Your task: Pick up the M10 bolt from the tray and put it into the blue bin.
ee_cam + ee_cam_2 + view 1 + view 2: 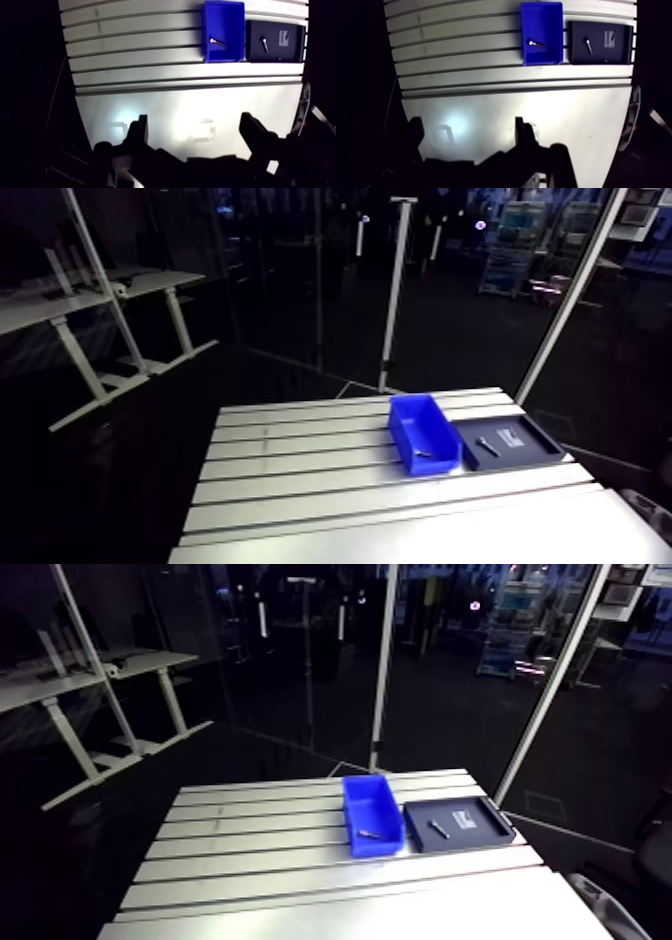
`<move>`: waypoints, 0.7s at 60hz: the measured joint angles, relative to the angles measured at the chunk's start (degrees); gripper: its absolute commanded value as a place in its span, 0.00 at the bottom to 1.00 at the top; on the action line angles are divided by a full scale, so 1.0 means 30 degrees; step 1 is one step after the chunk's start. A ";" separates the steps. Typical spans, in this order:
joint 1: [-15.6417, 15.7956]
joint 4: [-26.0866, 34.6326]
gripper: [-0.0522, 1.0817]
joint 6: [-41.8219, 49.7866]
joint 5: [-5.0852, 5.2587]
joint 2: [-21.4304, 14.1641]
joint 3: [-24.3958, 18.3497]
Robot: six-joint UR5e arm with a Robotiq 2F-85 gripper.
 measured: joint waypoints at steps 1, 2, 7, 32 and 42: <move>0.0001 0.0001 0.05 0.0001 -0.0001 0.0004 -0.0003; 0.0016 -0.0006 0.05 0.0025 -0.0001 0.0059 -0.0065; 0.0186 -0.0049 0.05 0.0290 0.0000 0.0684 -0.0665; 0.0726 -0.0161 0.05 0.1013 -0.0005 0.2449 -0.2328; 0.0750 -0.0171 0.05 0.1043 -0.0010 0.2526 -0.2396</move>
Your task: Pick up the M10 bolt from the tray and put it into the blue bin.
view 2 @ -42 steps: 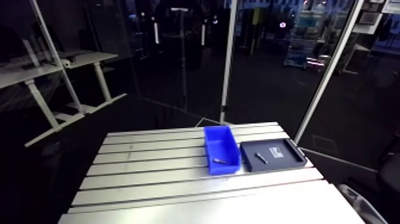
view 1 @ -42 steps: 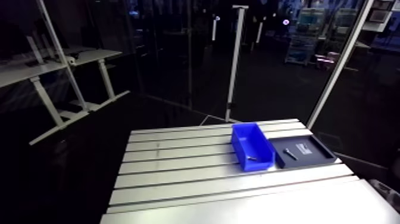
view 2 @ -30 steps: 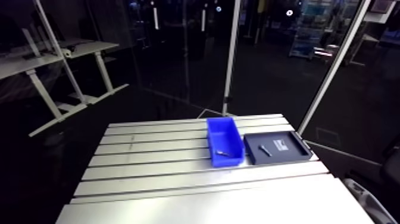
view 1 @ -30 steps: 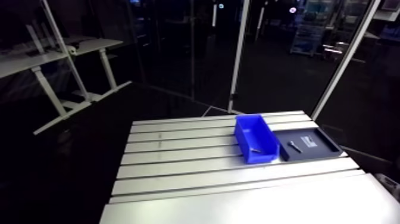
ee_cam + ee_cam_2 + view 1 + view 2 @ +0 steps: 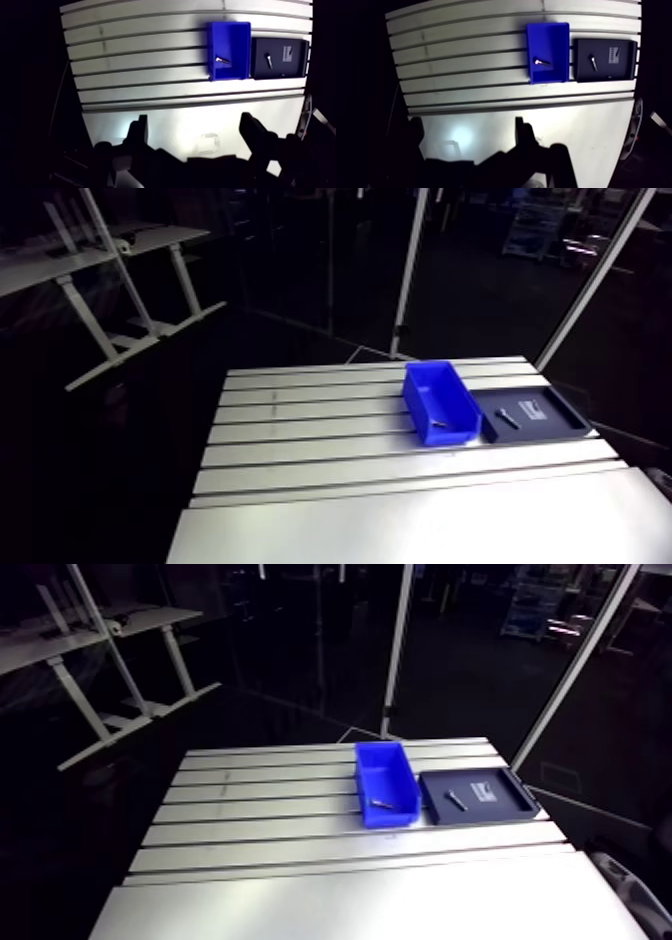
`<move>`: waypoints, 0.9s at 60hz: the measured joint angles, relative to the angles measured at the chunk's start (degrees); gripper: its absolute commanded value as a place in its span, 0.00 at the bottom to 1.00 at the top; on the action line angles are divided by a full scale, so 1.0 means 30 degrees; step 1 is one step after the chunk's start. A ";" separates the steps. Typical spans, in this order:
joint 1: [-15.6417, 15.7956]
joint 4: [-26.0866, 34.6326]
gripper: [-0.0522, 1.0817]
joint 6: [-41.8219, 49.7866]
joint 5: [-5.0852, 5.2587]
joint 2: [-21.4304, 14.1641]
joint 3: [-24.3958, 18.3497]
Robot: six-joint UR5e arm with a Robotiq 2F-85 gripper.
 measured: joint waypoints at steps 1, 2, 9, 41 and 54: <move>0.0002 0.0000 0.05 0.0002 -0.0004 0.0003 -0.0003; 0.0004 -0.0001 0.05 0.0004 -0.0009 0.0005 -0.0005; 0.0009 -0.0004 0.05 0.0007 -0.0058 0.0015 -0.0043; 0.0000 -0.0088 0.05 -0.0440 -0.0308 -0.0041 -0.0381; -0.0051 -0.0405 0.05 -0.1492 -0.0343 -0.0221 -0.0042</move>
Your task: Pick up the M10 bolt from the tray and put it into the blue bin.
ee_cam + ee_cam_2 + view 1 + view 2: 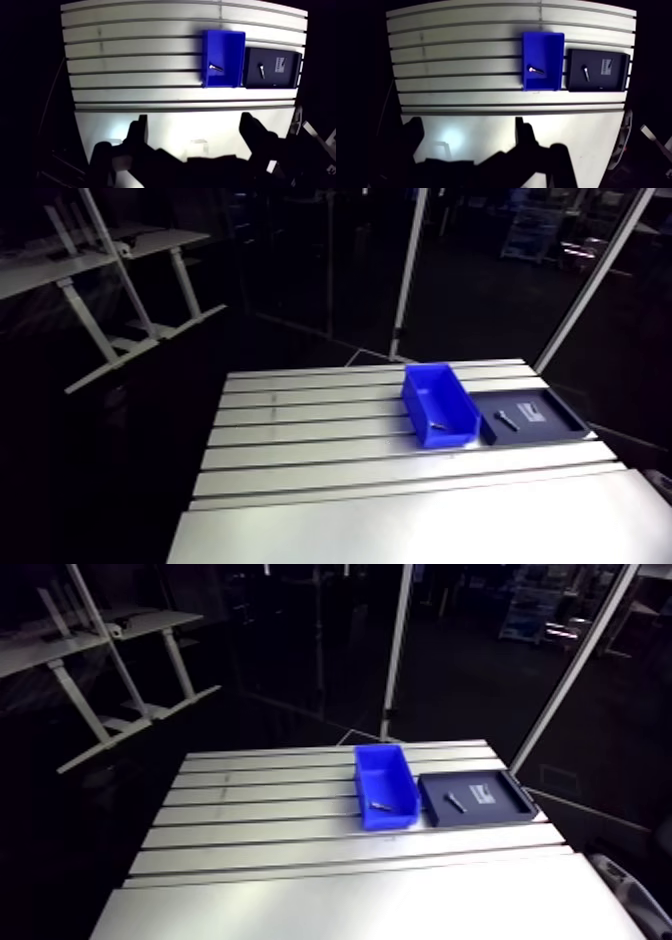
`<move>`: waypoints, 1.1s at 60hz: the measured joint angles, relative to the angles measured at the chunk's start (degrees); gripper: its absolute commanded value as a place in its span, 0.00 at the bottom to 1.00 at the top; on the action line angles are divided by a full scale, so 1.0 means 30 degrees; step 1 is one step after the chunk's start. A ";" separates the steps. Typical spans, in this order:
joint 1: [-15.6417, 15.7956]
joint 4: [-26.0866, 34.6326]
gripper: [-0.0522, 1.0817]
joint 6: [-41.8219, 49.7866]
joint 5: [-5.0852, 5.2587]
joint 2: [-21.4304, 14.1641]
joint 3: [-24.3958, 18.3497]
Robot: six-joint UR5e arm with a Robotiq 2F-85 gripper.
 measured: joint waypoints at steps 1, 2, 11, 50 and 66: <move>-0.0015 -0.0023 0.05 -0.0074 -0.0003 -0.0017 0.0042; -0.0031 -0.0040 0.05 -0.0137 -0.0005 -0.0031 0.0079; -0.0324 -0.0137 0.05 -0.0842 -0.0076 -0.0200 0.0485; -0.2231 -0.2047 0.05 -0.5023 -0.1036 -0.1402 0.3706; -0.3460 -0.3139 0.05 -0.7880 -0.1013 -0.1686 0.5354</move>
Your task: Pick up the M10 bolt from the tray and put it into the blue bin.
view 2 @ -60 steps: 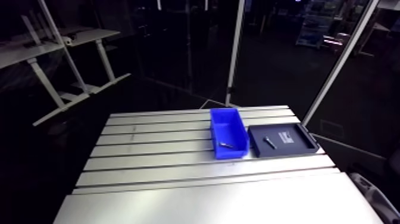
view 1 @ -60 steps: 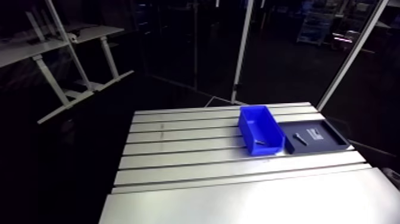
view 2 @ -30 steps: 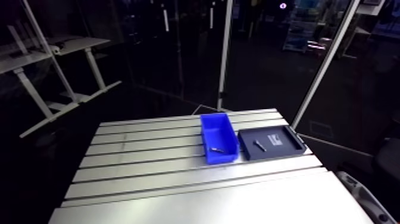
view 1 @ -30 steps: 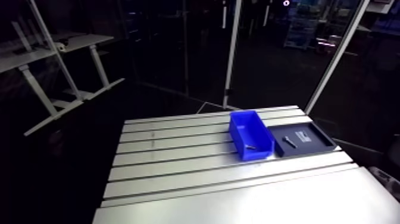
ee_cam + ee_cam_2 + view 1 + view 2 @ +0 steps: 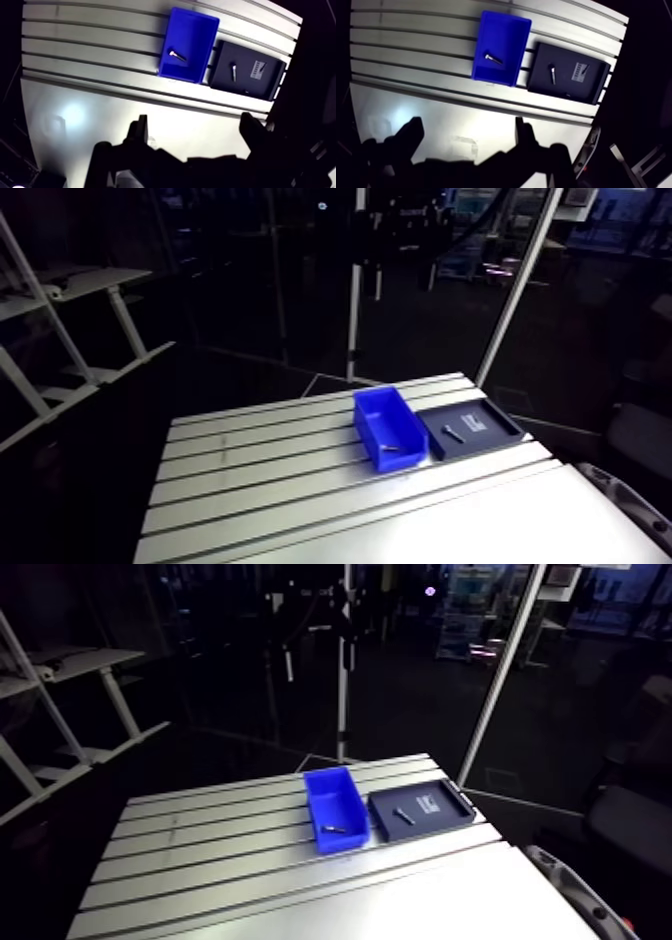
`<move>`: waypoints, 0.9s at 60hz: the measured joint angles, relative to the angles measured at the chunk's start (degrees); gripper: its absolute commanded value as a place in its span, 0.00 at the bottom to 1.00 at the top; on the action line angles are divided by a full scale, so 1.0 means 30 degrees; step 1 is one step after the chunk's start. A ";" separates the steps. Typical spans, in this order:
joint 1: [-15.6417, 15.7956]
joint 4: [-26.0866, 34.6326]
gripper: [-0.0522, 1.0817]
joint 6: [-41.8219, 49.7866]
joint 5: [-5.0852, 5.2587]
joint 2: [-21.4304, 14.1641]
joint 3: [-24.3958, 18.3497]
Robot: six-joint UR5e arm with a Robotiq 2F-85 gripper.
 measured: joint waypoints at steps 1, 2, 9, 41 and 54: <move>-0.0088 -0.0077 0.05 -0.0209 0.0002 -0.0006 0.0099; -0.0161 -0.0147 0.05 -0.0392 0.0005 -0.0014 0.0186; -0.0757 -0.0754 0.06 -0.1833 0.0014 -0.0046 0.0892; -0.2808 -0.3188 0.06 -0.6627 0.0083 0.0262 0.2508; -0.3640 -0.4165 0.06 -0.8035 0.0096 0.0608 0.2946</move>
